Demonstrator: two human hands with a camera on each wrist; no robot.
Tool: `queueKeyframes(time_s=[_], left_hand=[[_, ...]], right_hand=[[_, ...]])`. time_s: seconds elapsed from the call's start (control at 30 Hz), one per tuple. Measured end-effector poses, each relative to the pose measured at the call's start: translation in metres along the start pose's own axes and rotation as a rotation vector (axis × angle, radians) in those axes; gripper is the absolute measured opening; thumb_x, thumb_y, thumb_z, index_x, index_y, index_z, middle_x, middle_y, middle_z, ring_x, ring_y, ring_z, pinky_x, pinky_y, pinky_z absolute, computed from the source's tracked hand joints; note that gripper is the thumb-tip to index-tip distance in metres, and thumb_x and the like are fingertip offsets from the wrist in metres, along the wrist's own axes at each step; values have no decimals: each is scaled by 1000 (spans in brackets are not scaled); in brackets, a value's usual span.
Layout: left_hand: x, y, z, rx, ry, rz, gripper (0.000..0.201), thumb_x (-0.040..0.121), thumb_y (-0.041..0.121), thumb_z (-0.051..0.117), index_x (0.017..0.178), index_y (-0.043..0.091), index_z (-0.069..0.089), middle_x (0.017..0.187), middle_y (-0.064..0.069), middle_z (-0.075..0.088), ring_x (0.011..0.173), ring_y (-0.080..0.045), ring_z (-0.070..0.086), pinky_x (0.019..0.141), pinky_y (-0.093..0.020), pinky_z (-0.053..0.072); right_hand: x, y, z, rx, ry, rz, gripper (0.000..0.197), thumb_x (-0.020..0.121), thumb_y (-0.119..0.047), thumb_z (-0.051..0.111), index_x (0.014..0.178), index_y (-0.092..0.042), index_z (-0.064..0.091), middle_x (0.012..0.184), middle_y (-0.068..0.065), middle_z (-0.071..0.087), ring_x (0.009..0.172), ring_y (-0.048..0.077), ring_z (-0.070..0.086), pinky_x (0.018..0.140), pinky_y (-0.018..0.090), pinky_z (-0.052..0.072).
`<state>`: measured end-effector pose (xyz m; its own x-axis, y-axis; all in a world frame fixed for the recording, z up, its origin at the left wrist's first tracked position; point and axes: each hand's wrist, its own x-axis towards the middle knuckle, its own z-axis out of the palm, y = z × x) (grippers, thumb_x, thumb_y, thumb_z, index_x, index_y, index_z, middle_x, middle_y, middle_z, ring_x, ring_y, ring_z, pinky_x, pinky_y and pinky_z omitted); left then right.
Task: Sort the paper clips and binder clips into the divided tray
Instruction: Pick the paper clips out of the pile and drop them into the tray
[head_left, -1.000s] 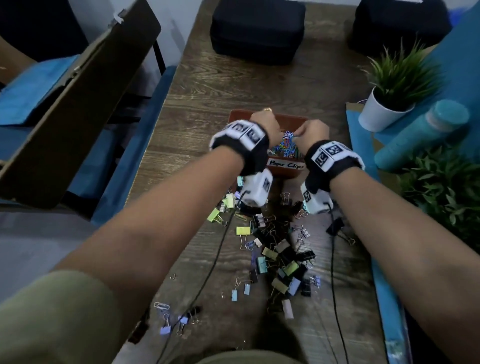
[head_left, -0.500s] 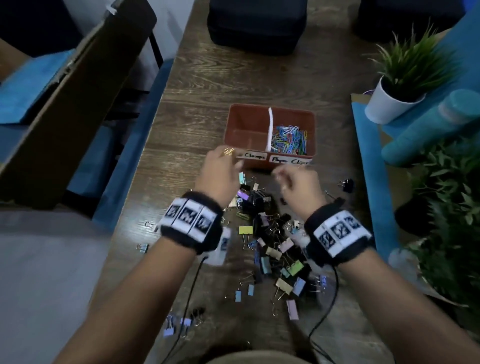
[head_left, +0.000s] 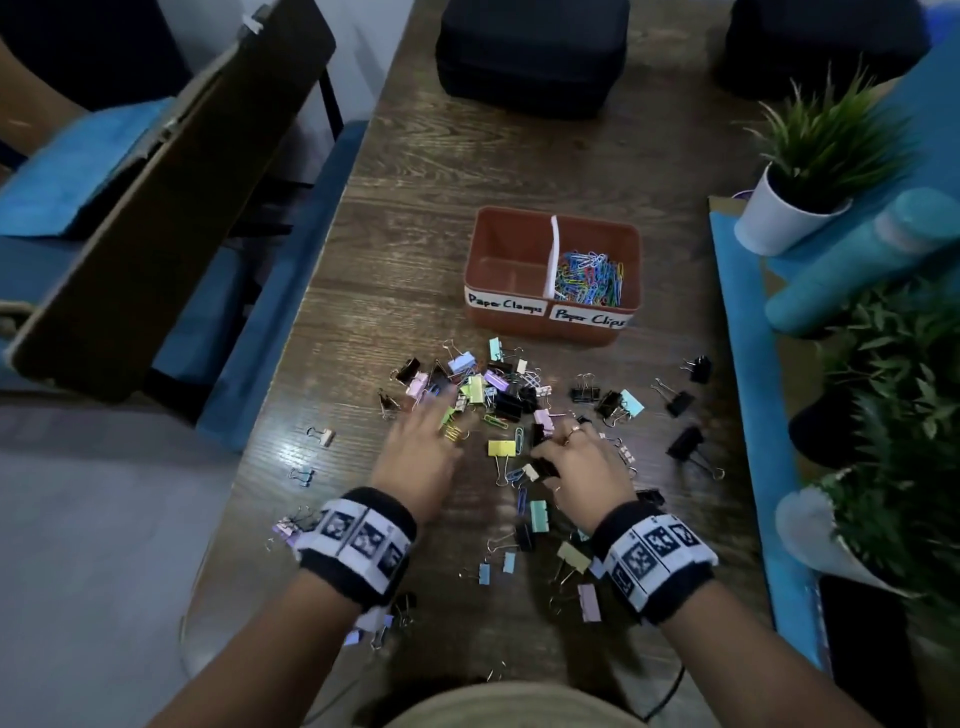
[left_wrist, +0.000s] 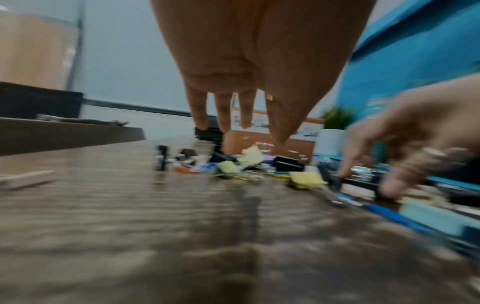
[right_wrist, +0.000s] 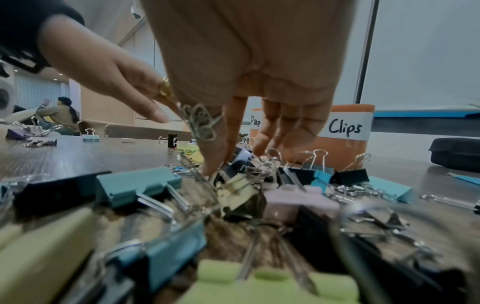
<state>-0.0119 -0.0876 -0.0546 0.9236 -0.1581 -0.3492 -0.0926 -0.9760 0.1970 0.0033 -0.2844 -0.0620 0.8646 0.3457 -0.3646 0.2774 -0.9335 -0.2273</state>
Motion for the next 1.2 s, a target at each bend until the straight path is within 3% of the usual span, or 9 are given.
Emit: queueKeyframes(time_s=[0.1,0.27,0.43,0.63,0.8,0.9,0.97,1.07,1.2], left_hand=[[3,32,11,-1,-111,110,37,92,35,49,119,12,60,156,1,13,141,-22,20,116,-41,22],[11,35,16,38,-109,68,30,90,29,56,108,6,64,143,-1,39,125,-22,41,105,-37,39],[-2,5,18,87,-117,-36,26,96,21,48,113,8,60,128,-4,52,118,-21,50,97,-31,44],[-10,-9,13,89,-161,-112,40,85,45,57,107,13,67,143,0,38,131,-23,32,107,-39,35],[-1,19,14,-20,-72,-46,23,94,18,50,106,3,63,144,-6,34,129,-23,37,105,-36,40],[16,27,17,-14,-94,105,38,88,2,51,126,5,53,156,-3,14,140,-25,23,115,-36,28],[26,35,18,63,-158,265,57,89,2,48,143,10,33,158,-1,2,144,-23,13,119,-35,16],[29,38,26,191,-209,336,57,97,11,37,149,12,13,158,-1,-3,146,-23,2,118,-38,11],[16,24,37,247,-210,374,51,99,9,30,149,10,15,158,-2,3,145,-24,8,117,-38,15]], right_hand=[[2,-1,-1,-13,-8,-39,45,87,-27,61,130,-29,48,129,2,44,124,23,37,104,38,34],[-1,2,0,-48,-48,-32,25,90,-31,54,113,-24,62,119,0,50,118,21,38,99,36,32],[-6,16,-4,-112,-98,32,22,86,-28,60,106,-20,65,124,3,53,127,22,33,105,37,29],[6,1,-5,105,-108,-134,28,89,-9,57,117,-12,57,120,6,55,114,21,45,96,30,40],[10,-19,5,145,-254,32,57,78,-31,71,123,-3,50,119,15,52,108,26,54,92,38,50],[5,-28,17,70,-185,3,47,84,-15,65,125,2,47,122,17,52,111,28,52,95,35,47],[-1,-31,28,123,-114,0,38,87,2,53,124,2,47,122,18,54,113,29,53,97,34,44],[-6,-30,36,220,-72,30,33,85,3,49,118,-2,53,113,18,60,106,31,58,92,39,48],[-13,-31,35,228,-136,33,27,89,1,48,116,-4,52,103,16,63,97,28,62,84,39,52]])
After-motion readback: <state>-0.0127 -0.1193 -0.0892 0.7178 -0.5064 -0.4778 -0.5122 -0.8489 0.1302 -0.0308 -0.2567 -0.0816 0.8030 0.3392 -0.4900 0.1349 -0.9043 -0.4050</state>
